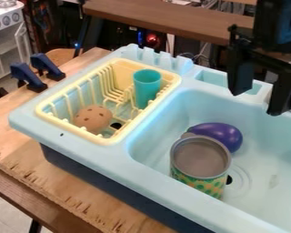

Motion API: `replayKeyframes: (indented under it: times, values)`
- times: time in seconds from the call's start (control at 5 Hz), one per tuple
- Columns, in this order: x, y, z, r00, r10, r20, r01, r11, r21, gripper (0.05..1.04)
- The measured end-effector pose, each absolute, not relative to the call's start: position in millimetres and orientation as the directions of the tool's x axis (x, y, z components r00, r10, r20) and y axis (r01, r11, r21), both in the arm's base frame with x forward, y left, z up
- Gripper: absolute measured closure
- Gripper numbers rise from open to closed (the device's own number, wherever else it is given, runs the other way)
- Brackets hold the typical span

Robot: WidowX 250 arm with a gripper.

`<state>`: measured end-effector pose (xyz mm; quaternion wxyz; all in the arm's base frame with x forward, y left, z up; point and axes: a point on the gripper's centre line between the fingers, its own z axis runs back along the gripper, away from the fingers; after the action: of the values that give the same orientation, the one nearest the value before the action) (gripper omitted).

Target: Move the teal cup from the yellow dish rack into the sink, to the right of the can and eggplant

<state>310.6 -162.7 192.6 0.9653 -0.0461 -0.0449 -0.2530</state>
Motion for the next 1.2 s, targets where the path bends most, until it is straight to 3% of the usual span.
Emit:
replayKeyframes:
  times: [0.2, 0.4, 0.6, 0.8, 1.2]
  values:
    - [310.4, -161.8, 179.8, 0.874, -0.481, 0.068, 0.485, 0.872, -0.065, 0.081]
    - [315.7, -132.9, 185.4, 0.915, -0.403, 0.026, 0.403, 0.915, 0.011, 0.081]
    - [326.8, -107.3, 192.1, 0.931, -0.361, 0.045, 0.36, 0.932, 0.035, 0.081]
    - [330.9, -84.7, 207.9, 0.937, -0.333, 0.104, 0.33, 0.943, 0.043, 0.081]
    - [331.8, -14.4, 208.9, 0.978, -0.183, 0.101, 0.184, 0.983, -0.002, 0.081]
